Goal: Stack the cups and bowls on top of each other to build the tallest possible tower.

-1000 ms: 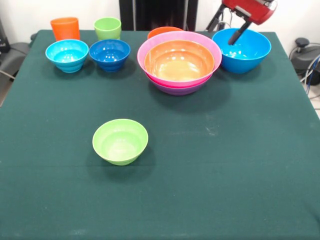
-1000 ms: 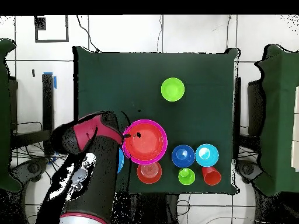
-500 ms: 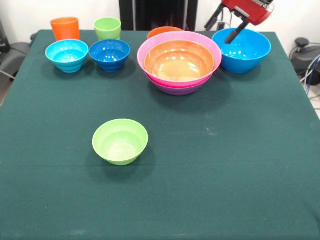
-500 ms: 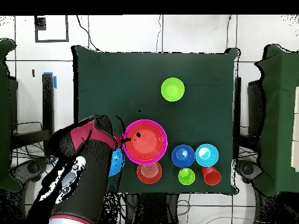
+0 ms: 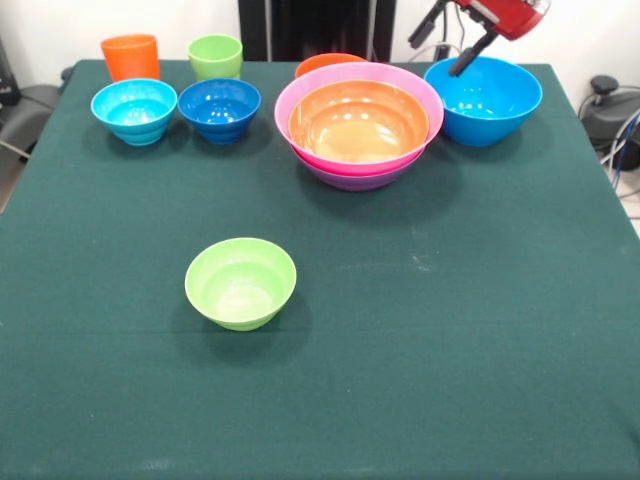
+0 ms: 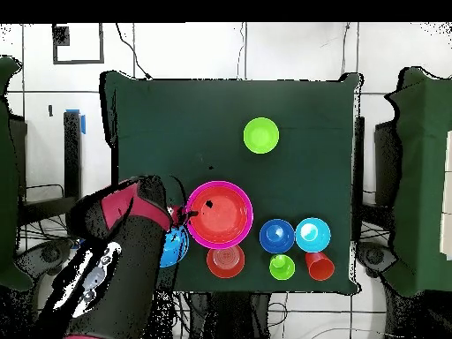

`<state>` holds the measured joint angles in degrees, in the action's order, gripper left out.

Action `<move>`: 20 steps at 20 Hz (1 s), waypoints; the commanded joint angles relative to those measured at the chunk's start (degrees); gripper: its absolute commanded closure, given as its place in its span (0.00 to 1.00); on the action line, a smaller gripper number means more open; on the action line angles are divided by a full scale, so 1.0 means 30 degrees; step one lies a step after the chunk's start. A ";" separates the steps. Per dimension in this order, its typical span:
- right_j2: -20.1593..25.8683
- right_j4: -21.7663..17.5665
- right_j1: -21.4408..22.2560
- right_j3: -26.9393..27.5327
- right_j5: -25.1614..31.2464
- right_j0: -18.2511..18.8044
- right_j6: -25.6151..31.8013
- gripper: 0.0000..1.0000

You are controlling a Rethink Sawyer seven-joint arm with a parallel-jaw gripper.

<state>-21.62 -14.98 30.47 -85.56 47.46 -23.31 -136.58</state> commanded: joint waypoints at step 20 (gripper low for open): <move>-0.0536 0.1094 -0.1606 0.4265 0.5040 -0.2043 -0.2492 0.00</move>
<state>-25.87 -12.50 28.52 -77.54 56.36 -29.12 -136.58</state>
